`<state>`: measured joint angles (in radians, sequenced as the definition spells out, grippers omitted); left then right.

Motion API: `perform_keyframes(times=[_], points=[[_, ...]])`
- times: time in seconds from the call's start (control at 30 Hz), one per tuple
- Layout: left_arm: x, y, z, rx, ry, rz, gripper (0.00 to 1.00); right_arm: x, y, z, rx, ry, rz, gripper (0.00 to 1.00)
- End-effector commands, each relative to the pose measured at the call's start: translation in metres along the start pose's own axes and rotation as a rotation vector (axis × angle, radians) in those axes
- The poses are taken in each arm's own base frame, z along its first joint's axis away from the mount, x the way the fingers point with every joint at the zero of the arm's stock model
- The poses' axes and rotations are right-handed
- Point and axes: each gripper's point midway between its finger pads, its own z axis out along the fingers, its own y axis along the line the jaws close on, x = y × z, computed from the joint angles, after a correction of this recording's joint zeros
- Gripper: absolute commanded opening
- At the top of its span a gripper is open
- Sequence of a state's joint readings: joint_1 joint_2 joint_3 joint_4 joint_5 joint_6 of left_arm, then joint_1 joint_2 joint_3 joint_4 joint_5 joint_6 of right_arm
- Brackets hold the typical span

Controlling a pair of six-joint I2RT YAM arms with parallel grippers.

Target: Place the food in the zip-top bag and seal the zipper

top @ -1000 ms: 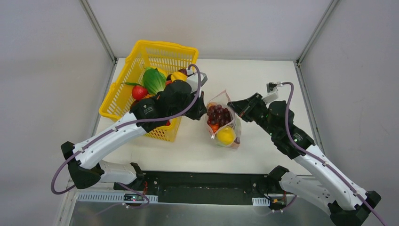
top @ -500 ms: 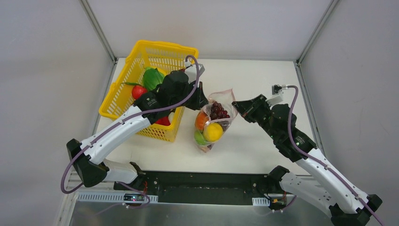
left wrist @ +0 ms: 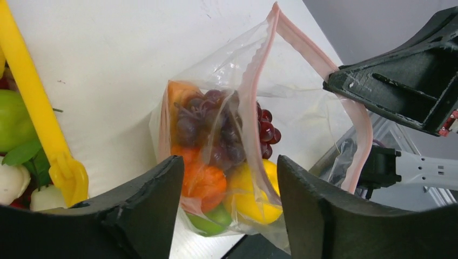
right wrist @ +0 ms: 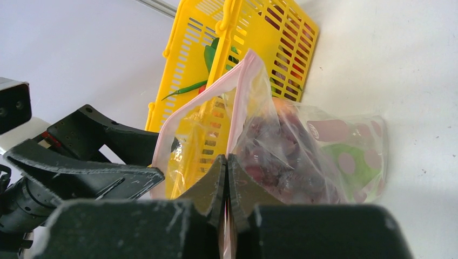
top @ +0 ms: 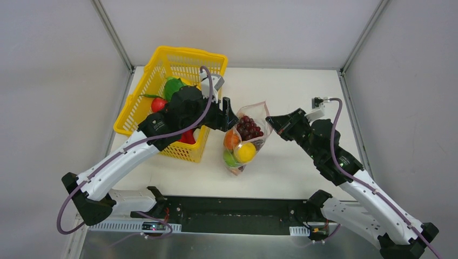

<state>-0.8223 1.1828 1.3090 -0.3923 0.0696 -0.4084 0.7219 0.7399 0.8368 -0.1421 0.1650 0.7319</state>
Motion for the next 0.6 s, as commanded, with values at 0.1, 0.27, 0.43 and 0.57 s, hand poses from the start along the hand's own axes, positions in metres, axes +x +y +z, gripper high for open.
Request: perform_keyframes(times=[0.1, 0.27, 0.43, 0.57], points=[[-0.018, 0.013, -0.032, -0.054, -0.040, 0.063, 0.80, -0.013, 0.015, 0.000, -0.030, -0.034, -0.006, 0.02], [-0.020, 0.020, -0.053, -0.088, -0.069, 0.087, 0.97, -0.009, 0.013, 0.001, -0.026, -0.022, -0.002, 0.02], [-0.022, 0.044, -0.074, -0.194, -0.104, 0.099, 0.99, -0.005, 0.013, 0.002, -0.031, -0.003, 0.008, 0.02], [-0.023, 0.066, -0.092, -0.281, -0.116, 0.100, 0.99, -0.002, 0.013, 0.001, -0.036, 0.005, 0.018, 0.02]])
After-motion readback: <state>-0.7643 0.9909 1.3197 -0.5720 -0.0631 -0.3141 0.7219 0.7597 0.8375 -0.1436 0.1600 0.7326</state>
